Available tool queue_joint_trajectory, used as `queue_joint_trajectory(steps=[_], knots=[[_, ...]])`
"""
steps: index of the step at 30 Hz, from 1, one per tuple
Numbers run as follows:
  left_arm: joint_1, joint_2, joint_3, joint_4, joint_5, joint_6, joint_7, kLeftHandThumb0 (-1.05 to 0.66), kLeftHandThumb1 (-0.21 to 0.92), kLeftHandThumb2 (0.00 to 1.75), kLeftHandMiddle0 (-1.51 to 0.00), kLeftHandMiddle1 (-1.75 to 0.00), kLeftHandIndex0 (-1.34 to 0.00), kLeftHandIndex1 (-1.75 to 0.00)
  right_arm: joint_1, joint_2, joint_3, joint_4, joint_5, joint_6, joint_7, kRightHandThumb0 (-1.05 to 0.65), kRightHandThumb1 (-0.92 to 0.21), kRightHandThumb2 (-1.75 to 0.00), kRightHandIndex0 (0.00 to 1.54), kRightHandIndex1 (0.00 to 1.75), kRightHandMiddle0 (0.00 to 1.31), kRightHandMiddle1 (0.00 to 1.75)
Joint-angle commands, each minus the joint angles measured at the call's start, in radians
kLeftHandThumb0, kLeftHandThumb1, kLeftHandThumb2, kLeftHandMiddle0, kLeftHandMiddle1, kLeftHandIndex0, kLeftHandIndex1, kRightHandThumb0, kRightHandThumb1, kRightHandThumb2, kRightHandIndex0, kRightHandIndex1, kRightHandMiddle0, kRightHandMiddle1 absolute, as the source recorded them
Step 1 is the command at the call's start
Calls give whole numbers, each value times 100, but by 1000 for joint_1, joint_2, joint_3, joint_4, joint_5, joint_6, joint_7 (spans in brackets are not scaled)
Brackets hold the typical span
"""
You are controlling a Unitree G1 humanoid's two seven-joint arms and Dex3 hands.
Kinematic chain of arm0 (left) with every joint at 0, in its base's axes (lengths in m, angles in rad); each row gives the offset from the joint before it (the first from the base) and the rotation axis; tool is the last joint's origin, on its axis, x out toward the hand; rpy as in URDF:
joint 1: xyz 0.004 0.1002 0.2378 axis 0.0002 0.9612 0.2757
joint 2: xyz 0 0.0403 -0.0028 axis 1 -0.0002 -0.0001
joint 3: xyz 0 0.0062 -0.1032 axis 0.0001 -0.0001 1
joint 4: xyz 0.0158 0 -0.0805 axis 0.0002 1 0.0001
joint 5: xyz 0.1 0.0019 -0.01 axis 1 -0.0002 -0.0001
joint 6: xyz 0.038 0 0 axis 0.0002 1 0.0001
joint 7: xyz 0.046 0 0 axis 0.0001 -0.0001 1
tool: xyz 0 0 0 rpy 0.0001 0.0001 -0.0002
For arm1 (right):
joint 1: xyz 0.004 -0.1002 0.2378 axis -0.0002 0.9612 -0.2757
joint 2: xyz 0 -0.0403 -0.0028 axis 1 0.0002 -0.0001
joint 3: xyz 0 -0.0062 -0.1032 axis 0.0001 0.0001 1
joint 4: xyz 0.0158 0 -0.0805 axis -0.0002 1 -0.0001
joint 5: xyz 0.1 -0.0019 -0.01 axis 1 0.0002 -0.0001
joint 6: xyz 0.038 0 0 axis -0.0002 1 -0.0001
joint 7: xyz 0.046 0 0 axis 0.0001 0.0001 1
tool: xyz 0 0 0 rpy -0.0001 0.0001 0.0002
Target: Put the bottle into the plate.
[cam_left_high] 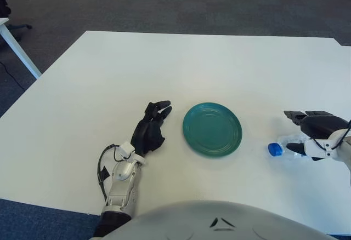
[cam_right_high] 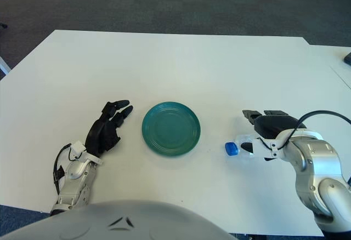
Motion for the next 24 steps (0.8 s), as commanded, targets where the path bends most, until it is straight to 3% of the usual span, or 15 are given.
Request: queue_joint_trajectory(steps=[1,15,24], knots=[[12,16,0,58,9,46,-7,-78,92,95,-33,-29,0,-100,18,13,-32,-34,16,-17,-8,-105,-92,-84,0,0,0,0],[-4,11,5,82,6,21,-10,-73,92,95,-34,-27,0,-98,72,51,-72,-102,13,-34,22,-105,-92,-84,0,0,0,0],[0,16,4,50,-3,63,-11,-74,92,94,-33,-24,0,-98,139,64,-108,-167,12,-71,34,-105,-92,-79,0,0,0,0]])
